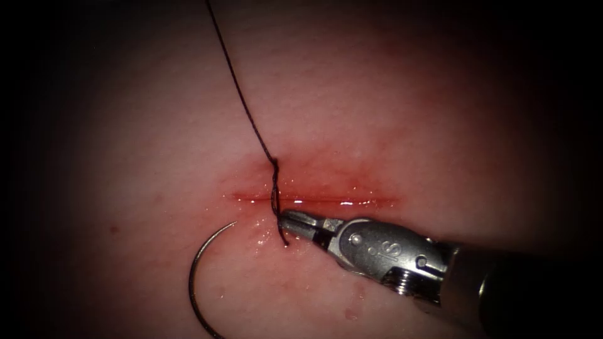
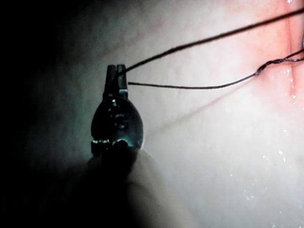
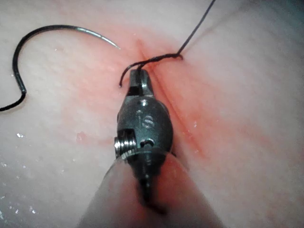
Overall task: Wound Closure
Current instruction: Pull the short tail down with the right gripper and the long end up with the left gripper to tighten
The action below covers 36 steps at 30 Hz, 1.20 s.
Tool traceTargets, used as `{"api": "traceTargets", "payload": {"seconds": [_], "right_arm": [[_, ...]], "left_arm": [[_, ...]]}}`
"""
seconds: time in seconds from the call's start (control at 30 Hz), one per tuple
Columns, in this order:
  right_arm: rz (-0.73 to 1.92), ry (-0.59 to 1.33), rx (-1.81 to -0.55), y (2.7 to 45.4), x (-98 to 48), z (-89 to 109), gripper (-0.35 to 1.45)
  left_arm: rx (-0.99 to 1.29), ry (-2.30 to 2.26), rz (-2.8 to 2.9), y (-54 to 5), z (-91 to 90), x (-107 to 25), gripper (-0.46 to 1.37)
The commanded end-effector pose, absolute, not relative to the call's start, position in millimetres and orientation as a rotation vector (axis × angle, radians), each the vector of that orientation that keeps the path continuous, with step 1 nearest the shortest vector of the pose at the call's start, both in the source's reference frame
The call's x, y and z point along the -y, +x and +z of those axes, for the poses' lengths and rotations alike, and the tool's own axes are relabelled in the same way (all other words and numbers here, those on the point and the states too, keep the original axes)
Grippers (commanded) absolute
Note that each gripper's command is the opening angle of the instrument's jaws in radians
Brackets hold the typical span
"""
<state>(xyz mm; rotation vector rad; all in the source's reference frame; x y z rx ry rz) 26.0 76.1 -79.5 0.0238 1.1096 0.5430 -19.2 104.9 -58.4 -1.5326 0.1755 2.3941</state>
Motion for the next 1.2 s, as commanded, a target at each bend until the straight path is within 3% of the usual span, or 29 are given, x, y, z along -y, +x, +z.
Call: {"api": "traceTargets", "payload": {"seconds": [0.03, 0.67, 1.2], "right_arm": [[0.545, 0.021, -1.110, 26.0, -76.2, -79.5, -0.35], [0.500, 0.074, -1.119, 23.6, -75.8, -81.7, -0.35], [0.391, 0.175, -1.123, 24.6, -74.1, -82.7, -0.35]], "left_arm": [[-0.175, -1.533, 2.394, -19.2, -58.4, -104.9, -0.27], [-0.175, -1.533, 2.394, -19.2, -58.4, -104.9, -0.27], [-0.175, -1.533, 2.394, -19.2, -58.4, -104.9, -0.27]]}}
